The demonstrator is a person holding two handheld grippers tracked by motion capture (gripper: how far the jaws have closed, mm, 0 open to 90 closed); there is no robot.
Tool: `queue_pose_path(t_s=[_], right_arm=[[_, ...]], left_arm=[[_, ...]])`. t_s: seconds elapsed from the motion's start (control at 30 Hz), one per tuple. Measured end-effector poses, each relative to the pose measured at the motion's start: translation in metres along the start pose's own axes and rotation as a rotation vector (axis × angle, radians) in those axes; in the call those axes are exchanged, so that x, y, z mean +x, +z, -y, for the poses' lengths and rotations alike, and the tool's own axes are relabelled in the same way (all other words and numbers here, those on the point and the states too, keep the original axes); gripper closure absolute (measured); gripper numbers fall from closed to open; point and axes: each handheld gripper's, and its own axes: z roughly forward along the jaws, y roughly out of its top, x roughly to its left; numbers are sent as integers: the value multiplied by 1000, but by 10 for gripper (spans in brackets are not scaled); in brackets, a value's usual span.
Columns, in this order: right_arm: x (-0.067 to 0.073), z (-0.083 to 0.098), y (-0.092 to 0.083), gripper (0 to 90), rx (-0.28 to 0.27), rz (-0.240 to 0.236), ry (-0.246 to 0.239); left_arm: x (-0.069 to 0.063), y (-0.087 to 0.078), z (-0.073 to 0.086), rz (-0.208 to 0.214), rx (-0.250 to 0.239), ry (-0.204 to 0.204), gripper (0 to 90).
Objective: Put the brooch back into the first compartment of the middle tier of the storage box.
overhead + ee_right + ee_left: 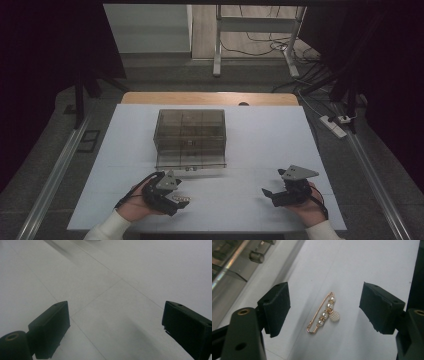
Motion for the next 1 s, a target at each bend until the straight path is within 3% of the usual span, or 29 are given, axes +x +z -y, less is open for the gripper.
queue_pose_path(t_s=[0.7,0.8,0.87,1.0], right_arm=[[0,0,0,76,2,1,4],[0,0,1,76,2,1,3],[0,0,1,76,3,1,3],[1,0,1,76,3,5,1]], left_arm=[[-2,16,5,17,91,18,255],[-2,19,6,4,116,37,293],[-2,18,7,25,110,36,329],[-4,16,8,67,100,58,498]])
